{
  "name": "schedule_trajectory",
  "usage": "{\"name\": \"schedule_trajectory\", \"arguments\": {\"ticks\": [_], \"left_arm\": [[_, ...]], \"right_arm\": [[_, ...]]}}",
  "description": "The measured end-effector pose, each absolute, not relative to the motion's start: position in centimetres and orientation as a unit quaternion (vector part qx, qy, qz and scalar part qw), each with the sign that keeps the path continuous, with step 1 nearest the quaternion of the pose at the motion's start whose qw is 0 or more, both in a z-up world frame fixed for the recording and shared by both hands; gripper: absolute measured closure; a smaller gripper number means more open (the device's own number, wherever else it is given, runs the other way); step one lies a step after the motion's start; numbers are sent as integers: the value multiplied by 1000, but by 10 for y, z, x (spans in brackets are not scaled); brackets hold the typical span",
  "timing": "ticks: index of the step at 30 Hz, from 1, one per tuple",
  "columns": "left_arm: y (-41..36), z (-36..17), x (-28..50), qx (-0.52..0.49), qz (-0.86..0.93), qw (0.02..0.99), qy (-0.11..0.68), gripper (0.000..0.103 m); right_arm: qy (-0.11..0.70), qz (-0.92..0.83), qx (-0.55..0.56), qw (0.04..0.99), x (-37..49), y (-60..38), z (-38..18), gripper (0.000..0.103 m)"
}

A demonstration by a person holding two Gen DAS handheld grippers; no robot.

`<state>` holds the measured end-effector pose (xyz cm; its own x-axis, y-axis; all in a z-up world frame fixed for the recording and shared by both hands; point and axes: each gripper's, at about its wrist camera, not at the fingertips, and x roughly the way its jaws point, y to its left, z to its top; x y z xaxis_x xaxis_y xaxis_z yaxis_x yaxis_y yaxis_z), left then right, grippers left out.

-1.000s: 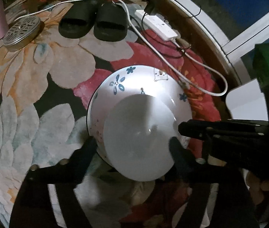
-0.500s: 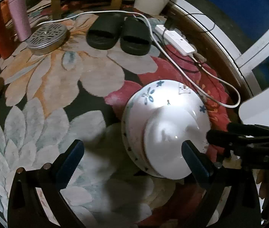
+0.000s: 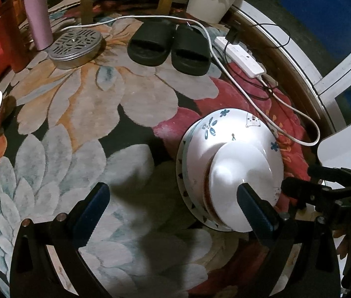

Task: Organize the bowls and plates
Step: 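Lower the white bowl onto the stack and open both tools, then move both tools back toward the last white bowl by the red bag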

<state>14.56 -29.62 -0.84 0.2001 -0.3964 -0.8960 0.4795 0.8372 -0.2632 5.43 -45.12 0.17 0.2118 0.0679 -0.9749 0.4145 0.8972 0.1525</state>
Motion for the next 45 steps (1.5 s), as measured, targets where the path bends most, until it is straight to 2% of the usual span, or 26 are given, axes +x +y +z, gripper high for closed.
{"name": "schedule_trajectory", "arguments": {"ticks": [45], "left_arm": [[-246, -11, 157, 23, -248, 785, 567, 1]], "right_arm": [[617, -100, 171, 762, 67, -423, 3, 0]]}}
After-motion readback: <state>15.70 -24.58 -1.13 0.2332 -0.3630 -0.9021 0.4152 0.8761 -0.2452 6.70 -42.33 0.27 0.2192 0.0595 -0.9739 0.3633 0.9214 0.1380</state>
